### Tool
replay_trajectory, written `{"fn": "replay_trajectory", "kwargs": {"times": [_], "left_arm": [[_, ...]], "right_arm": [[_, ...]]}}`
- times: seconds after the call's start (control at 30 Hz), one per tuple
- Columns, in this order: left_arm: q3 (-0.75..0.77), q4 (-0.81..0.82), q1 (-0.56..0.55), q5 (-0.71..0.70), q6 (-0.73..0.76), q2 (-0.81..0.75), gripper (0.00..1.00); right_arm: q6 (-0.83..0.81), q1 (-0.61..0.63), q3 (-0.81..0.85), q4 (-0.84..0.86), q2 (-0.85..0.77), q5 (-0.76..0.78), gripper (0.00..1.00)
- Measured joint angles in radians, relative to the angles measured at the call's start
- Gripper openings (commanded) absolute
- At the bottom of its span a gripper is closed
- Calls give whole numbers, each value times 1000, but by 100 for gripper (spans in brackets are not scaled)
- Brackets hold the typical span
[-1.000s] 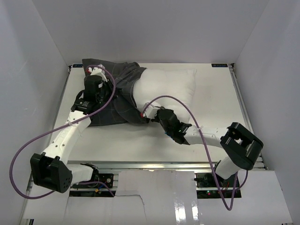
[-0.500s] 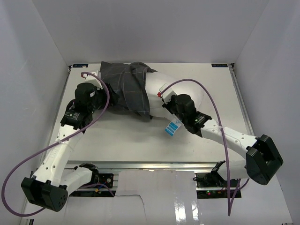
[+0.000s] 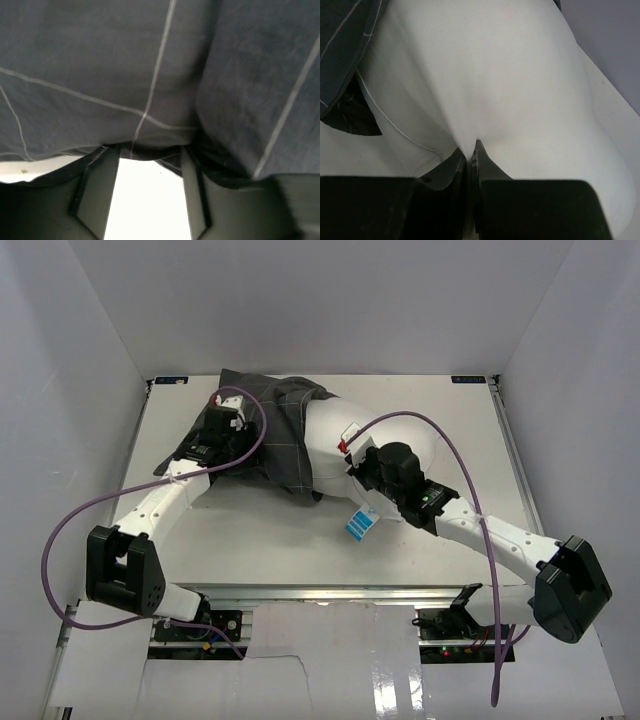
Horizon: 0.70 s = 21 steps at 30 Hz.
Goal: Remove the pillowcase from the pillow
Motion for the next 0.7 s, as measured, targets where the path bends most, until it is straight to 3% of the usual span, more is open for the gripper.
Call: {"fn": "replay_trajectory", "kwargs": {"times": [0.03, 0.07, 0.1, 0.27, 0.47, 0.7], "left_arm": [[5, 5, -2, -9, 0, 10, 51], [8, 13, -4, -19, 0, 18, 22], [10, 18, -6, -29, -6, 22, 1], [30, 9, -15, -132, -19, 23, 0], [77, -27, -16, -358, -42, -35, 0], [131, -61, -15, -438, -52, -72, 0]], "right_arm": [[1, 0, 0, -3, -2, -5, 8], [3, 0, 0, -3, -4, -9, 8], [5, 0, 0, -3, -5, -13, 8], [15, -19, -6, -5, -21, -43, 8], [79, -157, -67, -6, -114, -83, 8], [188, -250, -119, 3, -209, -61, 8]]}}
